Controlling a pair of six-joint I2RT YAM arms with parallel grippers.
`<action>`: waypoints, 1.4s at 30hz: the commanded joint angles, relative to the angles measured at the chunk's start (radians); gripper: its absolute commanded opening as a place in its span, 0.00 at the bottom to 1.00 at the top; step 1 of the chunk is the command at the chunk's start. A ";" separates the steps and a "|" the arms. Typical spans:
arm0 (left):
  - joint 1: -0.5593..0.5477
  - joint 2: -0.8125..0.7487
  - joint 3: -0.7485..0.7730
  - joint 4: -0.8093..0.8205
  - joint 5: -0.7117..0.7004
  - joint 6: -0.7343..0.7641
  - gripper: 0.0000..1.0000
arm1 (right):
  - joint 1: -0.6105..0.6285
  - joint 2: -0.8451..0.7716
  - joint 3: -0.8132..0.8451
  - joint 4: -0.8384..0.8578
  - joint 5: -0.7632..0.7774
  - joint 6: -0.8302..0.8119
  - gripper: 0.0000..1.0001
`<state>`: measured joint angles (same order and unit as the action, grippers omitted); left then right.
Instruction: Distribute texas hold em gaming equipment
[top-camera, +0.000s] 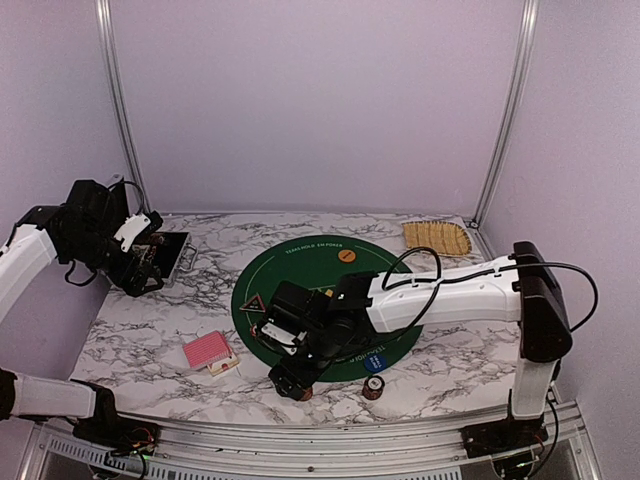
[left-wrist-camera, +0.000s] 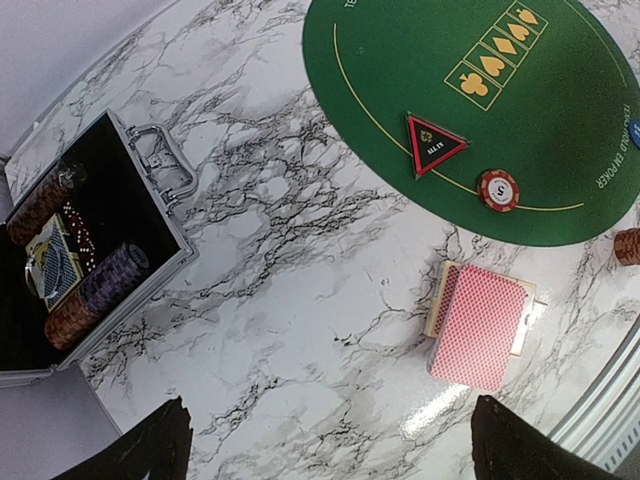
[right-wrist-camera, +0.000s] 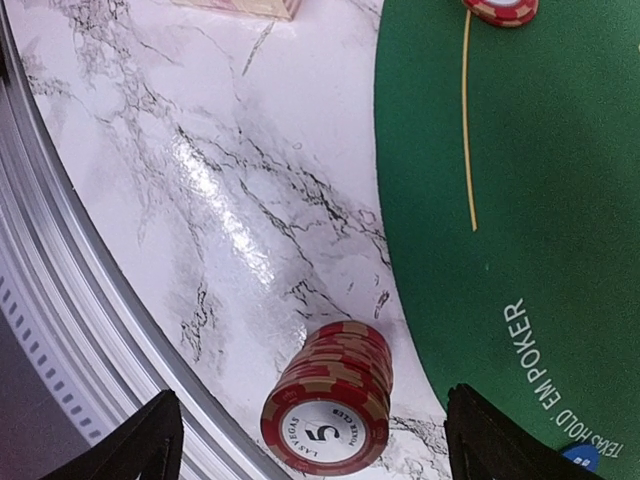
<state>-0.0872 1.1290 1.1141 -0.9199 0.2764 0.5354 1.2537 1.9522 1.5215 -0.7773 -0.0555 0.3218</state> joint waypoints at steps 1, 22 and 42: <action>-0.003 -0.015 -0.009 -0.030 0.017 -0.007 0.99 | 0.010 0.020 0.023 -0.007 0.027 -0.002 0.86; -0.003 -0.014 0.005 -0.029 0.000 -0.005 0.99 | 0.024 0.028 0.021 -0.014 0.051 -0.006 0.30; -0.003 -0.018 0.011 -0.030 -0.006 -0.003 0.99 | 0.014 -0.012 0.120 -0.100 0.098 0.011 0.07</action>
<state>-0.0872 1.1290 1.1084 -0.9203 0.2771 0.5346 1.2697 1.9804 1.5898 -0.8467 0.0074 0.3191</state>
